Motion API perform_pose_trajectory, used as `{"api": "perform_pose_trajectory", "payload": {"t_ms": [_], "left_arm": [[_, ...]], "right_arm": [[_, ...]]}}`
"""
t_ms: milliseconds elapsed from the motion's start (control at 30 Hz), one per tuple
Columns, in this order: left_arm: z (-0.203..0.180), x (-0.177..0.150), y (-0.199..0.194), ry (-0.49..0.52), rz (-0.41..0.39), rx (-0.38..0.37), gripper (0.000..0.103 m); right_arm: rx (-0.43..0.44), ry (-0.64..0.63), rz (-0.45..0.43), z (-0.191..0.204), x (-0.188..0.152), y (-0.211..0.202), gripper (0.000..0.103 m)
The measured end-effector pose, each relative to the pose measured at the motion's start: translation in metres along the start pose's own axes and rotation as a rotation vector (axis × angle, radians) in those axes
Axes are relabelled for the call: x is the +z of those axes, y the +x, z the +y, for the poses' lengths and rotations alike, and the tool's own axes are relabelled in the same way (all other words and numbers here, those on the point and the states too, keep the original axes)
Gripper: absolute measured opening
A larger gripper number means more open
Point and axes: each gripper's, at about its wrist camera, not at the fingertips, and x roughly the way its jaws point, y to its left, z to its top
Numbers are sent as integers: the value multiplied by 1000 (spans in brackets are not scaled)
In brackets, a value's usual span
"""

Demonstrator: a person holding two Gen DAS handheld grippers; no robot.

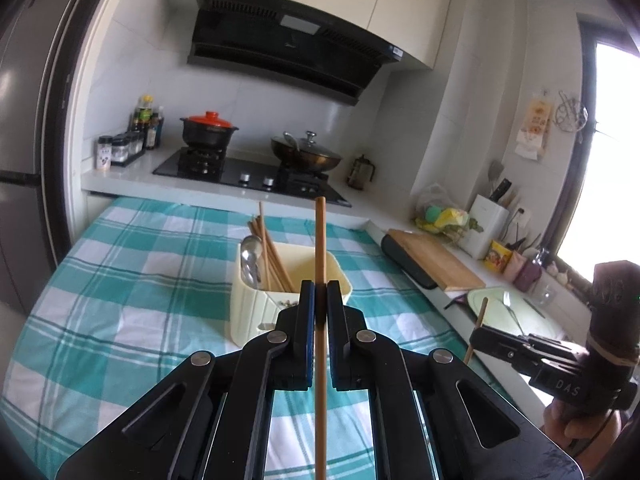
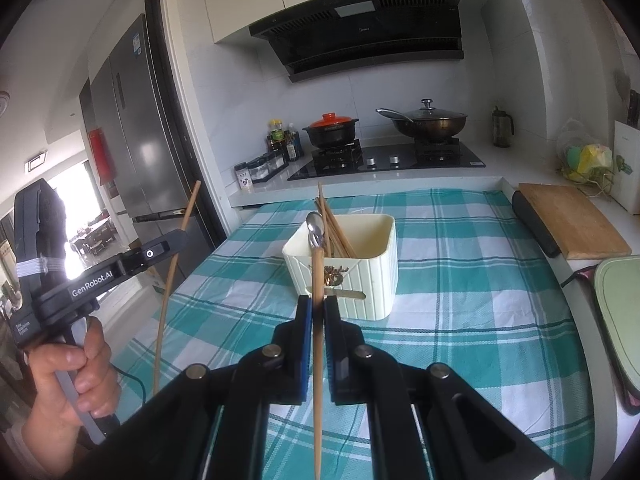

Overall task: Organize utensils
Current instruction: 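Lift both chopsticks upright and carry them above the cream holder, then lower the chopsticks into the holder and open both tools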

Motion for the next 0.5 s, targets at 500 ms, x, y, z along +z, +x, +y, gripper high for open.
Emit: {"api": "perform_pose_trajectory", "payload": {"t_ms": [500], "left_arm": [[2,-3,5,2,3,-10,3]], "right_arm": [[2,2,-14,0,4,-1,6]]}}
